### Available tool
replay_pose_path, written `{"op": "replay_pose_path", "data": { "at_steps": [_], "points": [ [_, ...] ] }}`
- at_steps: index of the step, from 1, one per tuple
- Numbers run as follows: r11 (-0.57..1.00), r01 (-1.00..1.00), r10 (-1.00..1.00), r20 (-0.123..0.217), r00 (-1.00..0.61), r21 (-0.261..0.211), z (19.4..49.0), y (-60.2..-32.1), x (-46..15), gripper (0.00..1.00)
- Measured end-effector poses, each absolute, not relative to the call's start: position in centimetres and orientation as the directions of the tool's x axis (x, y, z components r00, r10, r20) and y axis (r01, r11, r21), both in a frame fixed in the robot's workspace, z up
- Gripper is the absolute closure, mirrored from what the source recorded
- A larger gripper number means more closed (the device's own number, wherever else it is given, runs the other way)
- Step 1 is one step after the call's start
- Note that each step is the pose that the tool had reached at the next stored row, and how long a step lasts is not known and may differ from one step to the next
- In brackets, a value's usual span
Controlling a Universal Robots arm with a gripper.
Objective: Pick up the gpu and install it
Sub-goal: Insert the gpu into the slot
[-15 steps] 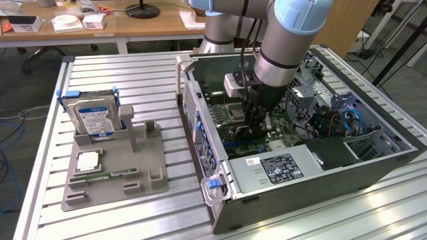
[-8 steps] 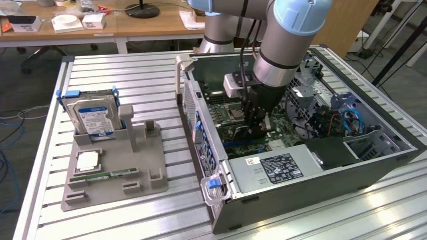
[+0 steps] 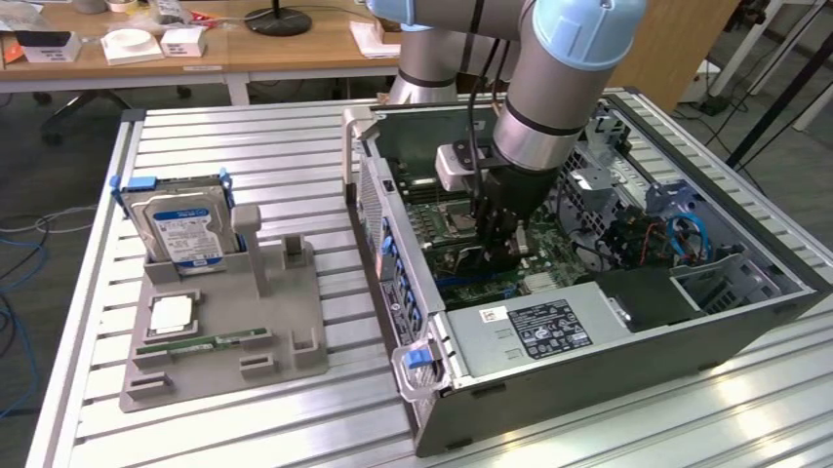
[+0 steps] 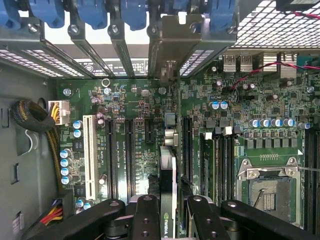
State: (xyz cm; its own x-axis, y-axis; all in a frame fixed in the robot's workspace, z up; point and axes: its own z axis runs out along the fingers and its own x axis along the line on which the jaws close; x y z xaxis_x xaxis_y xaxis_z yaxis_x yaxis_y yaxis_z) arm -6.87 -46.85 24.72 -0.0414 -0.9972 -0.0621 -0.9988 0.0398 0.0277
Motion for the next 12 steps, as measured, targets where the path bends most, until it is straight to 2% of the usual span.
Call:
{"op": "replay_pose_path", "data": {
  "at_steps": [12],
  "points": [
    [0.040, -0.999, -0.997, -0.062, -0.042, 0.028, 24.72, -46.85, -6.88, 0.74]
  ]
}}
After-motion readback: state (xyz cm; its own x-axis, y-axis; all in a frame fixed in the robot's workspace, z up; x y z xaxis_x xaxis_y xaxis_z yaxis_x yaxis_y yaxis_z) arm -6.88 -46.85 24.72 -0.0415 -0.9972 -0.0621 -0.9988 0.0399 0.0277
